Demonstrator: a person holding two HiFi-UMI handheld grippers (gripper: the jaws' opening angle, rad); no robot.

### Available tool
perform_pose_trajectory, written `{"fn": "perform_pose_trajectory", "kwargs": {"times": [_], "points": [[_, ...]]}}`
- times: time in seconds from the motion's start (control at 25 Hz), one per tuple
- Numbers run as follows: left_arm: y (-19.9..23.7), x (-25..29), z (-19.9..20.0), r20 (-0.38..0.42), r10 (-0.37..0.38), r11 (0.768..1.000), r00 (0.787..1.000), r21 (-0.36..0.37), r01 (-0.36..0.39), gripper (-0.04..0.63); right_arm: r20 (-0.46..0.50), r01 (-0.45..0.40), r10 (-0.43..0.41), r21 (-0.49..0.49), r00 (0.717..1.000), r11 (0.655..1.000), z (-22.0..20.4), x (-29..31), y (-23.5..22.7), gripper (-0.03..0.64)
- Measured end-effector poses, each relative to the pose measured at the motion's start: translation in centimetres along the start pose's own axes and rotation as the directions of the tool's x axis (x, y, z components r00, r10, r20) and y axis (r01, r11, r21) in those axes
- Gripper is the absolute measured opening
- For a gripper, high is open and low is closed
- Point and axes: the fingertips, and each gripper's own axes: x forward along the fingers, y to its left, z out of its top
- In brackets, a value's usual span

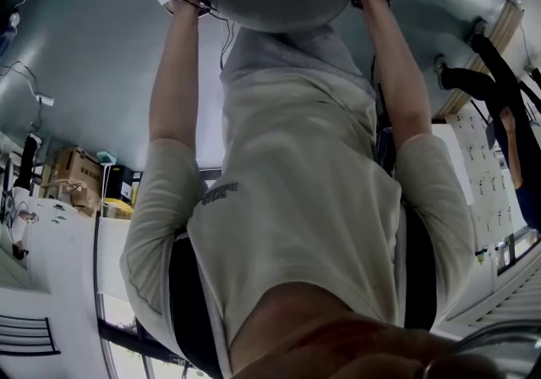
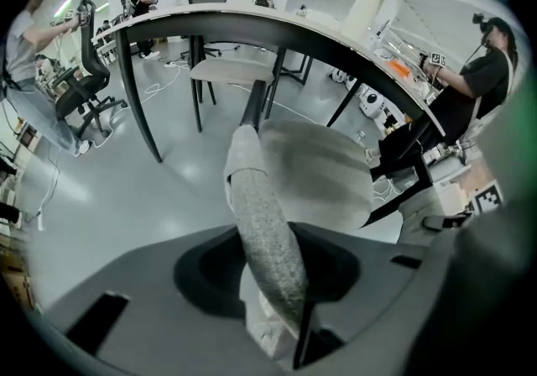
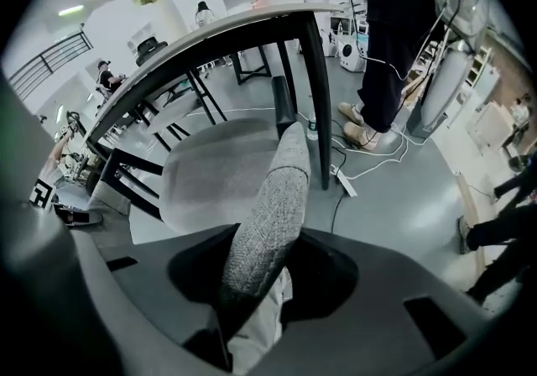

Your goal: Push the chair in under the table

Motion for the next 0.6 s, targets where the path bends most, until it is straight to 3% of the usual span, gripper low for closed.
{"fn": "perform_pose_trajectory", "kwargs": {"times": [0.24, 0.6], "points": [[-2.1, 0.0, 3.7, 0.049, 0.006, 1.0, 0.999, -0.03, -0.004, 0.132, 0.023, -0.002, 0.002, -0.011, 1.0, 1.0, 4.6, 0.3, -1.1, 0.155], [-5.0, 0.0, 7.1, 0.051, 0.019, 0.998, 0.999, -0.06, -0.016, 0.129, 0.031, -0.007, 0.008, -0.039, 0.999, 0.999, 10.0, 0.0, -2.7, 0.155]]}}
